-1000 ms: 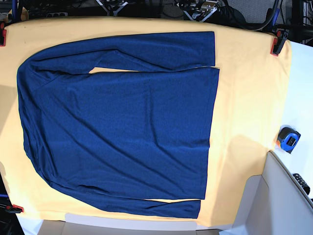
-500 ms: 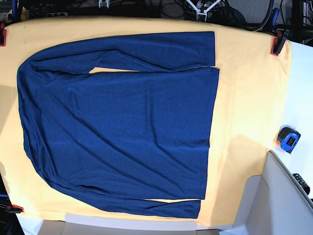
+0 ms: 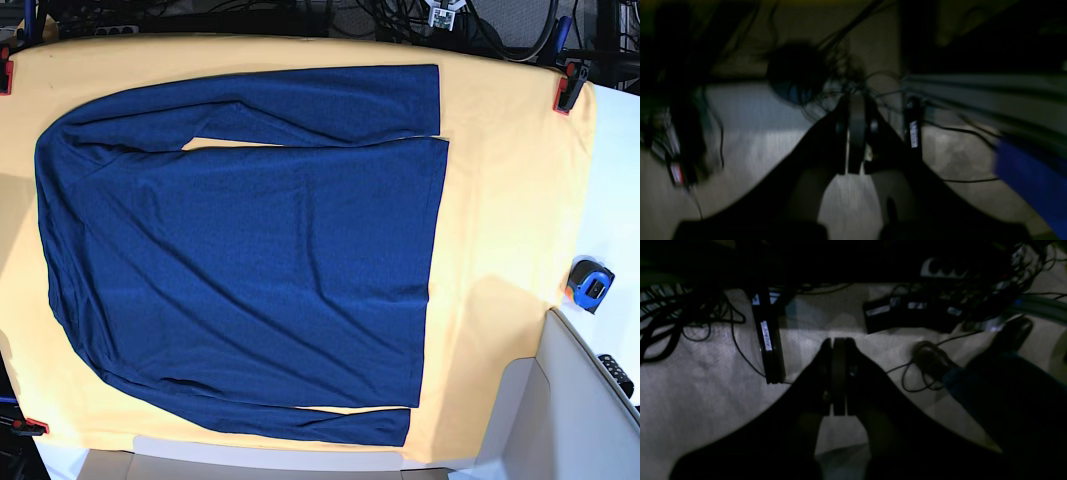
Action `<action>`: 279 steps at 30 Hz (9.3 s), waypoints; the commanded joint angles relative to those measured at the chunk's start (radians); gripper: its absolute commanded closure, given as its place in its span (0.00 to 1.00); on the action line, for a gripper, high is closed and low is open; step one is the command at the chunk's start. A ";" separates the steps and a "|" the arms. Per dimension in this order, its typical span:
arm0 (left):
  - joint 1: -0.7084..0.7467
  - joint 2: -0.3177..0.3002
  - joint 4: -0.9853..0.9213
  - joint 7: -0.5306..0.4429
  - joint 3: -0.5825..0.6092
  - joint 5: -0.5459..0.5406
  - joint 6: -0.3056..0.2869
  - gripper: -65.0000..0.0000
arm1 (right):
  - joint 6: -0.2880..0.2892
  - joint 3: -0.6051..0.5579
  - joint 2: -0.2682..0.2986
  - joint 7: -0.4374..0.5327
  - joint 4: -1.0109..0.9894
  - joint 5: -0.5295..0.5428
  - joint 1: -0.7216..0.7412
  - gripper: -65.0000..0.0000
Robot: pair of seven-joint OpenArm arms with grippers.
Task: Fold the T-shirt properly
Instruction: 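Move both grippers down to the shirt's shoulder edge, then grasp the shirt's shoulder edge with both grippers, then lift the grasped shoulder edge with both grippers and pull it outward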
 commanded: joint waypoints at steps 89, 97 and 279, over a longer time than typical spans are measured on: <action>-0.002 -0.265 0.639 0.385 0.071 -0.421 0.010 0.79 | 0.226 0.663 0.072 -0.621 0.280 1.373 0.399 0.55; 0.000 -0.265 0.640 0.387 0.071 -0.421 0.010 0.79 | 0.158 0.635 0.069 -0.621 0.266 1.373 0.396 0.56; -0.792 -0.177 0.234 1.206 -0.288 -1.322 0.010 1.00 | -0.667 0.508 -0.011 -0.720 0.496 0.676 0.962 1.00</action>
